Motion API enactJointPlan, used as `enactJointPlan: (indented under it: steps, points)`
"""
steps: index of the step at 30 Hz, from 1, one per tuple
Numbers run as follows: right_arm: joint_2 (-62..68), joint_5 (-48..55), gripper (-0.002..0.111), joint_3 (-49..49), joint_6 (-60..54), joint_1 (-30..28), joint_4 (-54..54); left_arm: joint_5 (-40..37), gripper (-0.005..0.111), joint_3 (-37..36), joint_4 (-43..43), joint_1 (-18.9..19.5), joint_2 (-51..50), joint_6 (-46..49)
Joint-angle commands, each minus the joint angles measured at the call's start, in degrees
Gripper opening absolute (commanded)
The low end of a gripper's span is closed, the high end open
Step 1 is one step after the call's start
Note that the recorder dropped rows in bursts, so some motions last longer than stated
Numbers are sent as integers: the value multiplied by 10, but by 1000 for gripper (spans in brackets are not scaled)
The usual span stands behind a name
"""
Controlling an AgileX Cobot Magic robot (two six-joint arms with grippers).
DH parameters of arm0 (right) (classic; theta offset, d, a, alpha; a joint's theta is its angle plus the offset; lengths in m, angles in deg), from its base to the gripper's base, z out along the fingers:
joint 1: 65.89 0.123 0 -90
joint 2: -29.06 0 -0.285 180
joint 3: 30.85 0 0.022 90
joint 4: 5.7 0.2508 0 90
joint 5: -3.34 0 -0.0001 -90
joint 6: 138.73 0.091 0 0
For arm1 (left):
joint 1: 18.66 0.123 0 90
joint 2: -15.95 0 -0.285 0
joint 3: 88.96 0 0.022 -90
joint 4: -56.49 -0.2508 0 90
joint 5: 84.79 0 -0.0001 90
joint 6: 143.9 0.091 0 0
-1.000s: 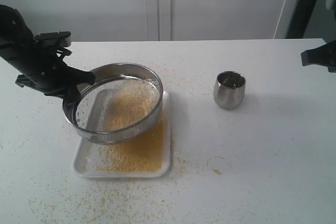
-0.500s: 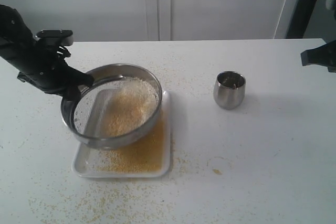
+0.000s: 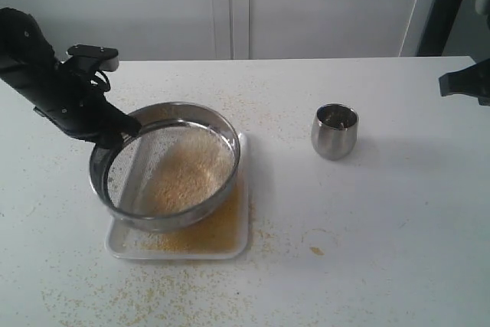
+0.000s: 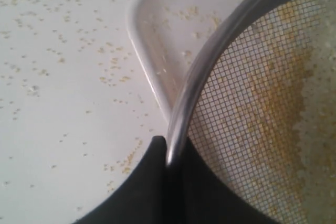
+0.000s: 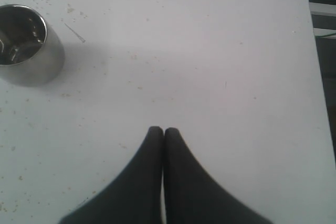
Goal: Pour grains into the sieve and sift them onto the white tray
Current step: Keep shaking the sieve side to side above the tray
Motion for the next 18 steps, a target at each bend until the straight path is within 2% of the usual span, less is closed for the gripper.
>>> enactJointPlan:
  steps: [1,3,6,7,9,13,14,15,18]
  points:
    - [-4,-7,0,-1,0,-1,1,-45,0,3,18,-4,-2,91]
    - [-4,-6,0,-1,0,-1,1,-32,0,3,18,-4,-8,27]
    - [-4,-7,0,-1,10,-1,1,16,0,3,18,3,-9,-167]
    - [-4,-7,0,-1,14,-1,1,26,0,3,18,3,-9,-203]
    - [-4,-7,0,-1,13,-1,1,29,0,3,18,-3,-9,-189]
    - [-4,-7,0,-1,13,-1,1,-2,0,3,18,-20,-9,10]
    - [-4,-7,0,-1,13,-1,1,-9,0,3,18,-20,-9,26]
    - [-4,-7,0,-1,13,-1,1,-10,0,3,18,-19,-9,7]
    - [-4,-7,0,-1,13,-1,1,10,0,3,19,3,-9,-179]
